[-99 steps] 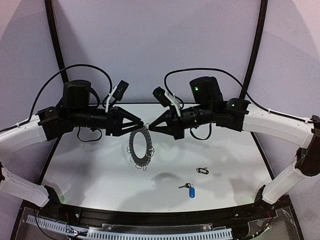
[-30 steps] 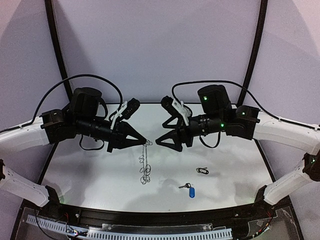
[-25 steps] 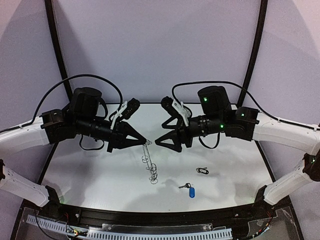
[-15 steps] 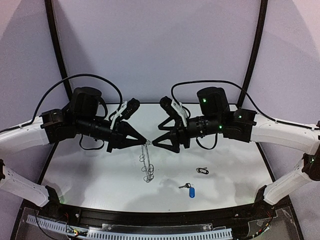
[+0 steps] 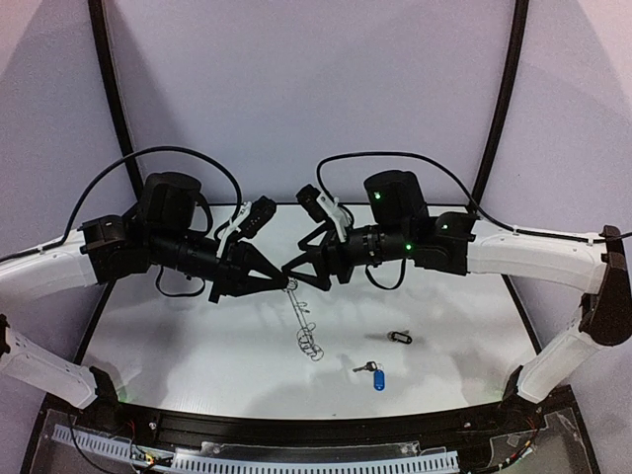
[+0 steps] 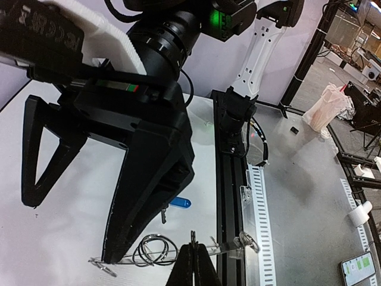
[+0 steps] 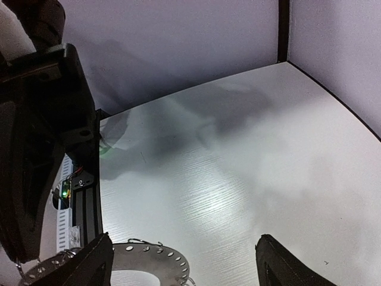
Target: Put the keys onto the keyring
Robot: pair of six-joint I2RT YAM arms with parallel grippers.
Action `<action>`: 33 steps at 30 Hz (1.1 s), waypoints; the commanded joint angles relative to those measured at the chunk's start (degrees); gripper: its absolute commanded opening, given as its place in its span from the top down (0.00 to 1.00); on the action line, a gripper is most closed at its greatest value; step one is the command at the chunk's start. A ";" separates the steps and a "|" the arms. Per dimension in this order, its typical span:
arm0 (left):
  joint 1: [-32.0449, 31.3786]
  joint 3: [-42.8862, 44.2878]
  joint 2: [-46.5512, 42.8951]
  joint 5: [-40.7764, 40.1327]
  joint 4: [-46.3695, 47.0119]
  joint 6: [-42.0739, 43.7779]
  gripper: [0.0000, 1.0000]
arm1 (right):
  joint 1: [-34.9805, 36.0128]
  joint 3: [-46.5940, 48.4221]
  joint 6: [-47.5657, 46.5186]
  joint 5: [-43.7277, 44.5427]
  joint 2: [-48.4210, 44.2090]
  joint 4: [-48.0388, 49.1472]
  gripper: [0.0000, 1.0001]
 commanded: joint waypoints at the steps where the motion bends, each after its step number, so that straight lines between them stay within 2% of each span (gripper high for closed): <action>1: -0.15 0.92 -0.81 0.69 0.38 -0.76 0.99 | 0.36 1.75 2.30 -1.96 -0.42 2.51 0.18; 6: -0.17 -0.09 -2.38 0.37 0.21 0.95 0.99 | 0.28 -1.17 2.09 4.13 -4.13 0.41 0.17; 10: -0.16 -0.38 -3.61 1.90 -3.67 7.25 0.99 | 0.23 -5.29 2.06 9.11 -9.15 -1.04 0.16; 13: -0.19 -0.97 -4.40 2.73 -7.52 15.22 0.99 | 0.06 -8.99 1.98 11.29 -13.11 -2.02 0.16; 16: -0.17 -1.57 -4.65 1.10 -7.48 21.11 0.99 | -0.01 -11.59 -0.38 5.04 -16.14 -2.36 0.17; 20: -0.20 -1.38 -4.73 1.69 -8.59 28.67 0.99 | 0.01 -11.91 -5.83 -15.50 -17.33 -3.58 0.19; 22: -0.17 -1.63 -5.25 2.62 -8.62 33.57 0.99 | 0.10 -10.23 -6.53 -20.85 -15.41 -4.37 0.21; 24: -0.19 -2.33 -6.08 3.29 -7.95 37.26 0.99 | 0.18 -7.27 -7.11 -22.40 -13.00 -6.80 0.22; 28: -0.18 -3.63 -7.38 4.27 -3.42 38.49 0.99 | 0.16 -3.09 -8.15 -21.87 -9.14 -10.89 0.24; 33: -0.20 -6.36 -8.77 3.90 0.17 37.19 0.99 | 0.15 -4.42 -6.97 -15.14 -9.57 -9.91 0.24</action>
